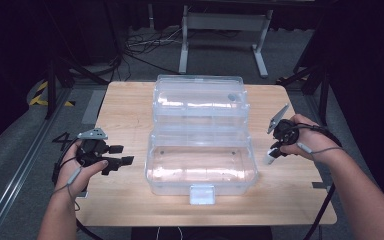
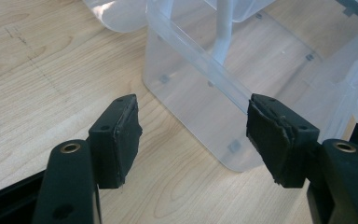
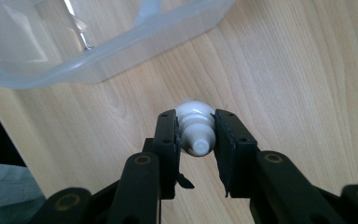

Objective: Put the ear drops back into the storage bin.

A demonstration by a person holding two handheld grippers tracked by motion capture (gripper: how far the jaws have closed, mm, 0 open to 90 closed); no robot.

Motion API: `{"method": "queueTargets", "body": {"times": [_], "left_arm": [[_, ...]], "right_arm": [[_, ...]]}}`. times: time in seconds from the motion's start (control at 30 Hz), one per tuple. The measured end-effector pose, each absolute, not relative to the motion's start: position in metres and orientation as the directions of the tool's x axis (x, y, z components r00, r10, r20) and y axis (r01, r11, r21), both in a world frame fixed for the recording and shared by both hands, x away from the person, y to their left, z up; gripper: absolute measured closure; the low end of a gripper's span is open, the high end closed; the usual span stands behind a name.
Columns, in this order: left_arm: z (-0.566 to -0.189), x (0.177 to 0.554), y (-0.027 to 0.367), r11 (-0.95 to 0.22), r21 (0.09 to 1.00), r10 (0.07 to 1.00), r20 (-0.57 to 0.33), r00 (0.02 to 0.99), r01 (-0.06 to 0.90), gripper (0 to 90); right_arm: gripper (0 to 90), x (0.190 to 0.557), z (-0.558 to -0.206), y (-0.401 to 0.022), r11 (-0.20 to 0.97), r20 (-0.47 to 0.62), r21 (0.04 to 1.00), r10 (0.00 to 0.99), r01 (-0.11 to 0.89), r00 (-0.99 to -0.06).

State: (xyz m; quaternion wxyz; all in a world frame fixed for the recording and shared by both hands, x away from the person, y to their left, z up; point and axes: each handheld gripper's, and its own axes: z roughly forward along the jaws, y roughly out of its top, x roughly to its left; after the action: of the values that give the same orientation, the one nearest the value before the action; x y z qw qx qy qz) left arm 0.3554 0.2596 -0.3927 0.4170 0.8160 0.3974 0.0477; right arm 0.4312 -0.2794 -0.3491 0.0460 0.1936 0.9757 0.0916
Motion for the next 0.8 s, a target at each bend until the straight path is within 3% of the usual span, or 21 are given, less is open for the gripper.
{"method": "queueTargets", "body": {"times": [0.8], "left_arm": [[-0.394, 0.357, 0.259, -0.338, 0.708, 0.691, -0.261, 0.674, 0.620, 34.9]], "right_arm": [[71.4, 0.396, -0.294, -0.251, 0.957, -0.094, 0.203, 0.231, 0.209, -0.968]]}}
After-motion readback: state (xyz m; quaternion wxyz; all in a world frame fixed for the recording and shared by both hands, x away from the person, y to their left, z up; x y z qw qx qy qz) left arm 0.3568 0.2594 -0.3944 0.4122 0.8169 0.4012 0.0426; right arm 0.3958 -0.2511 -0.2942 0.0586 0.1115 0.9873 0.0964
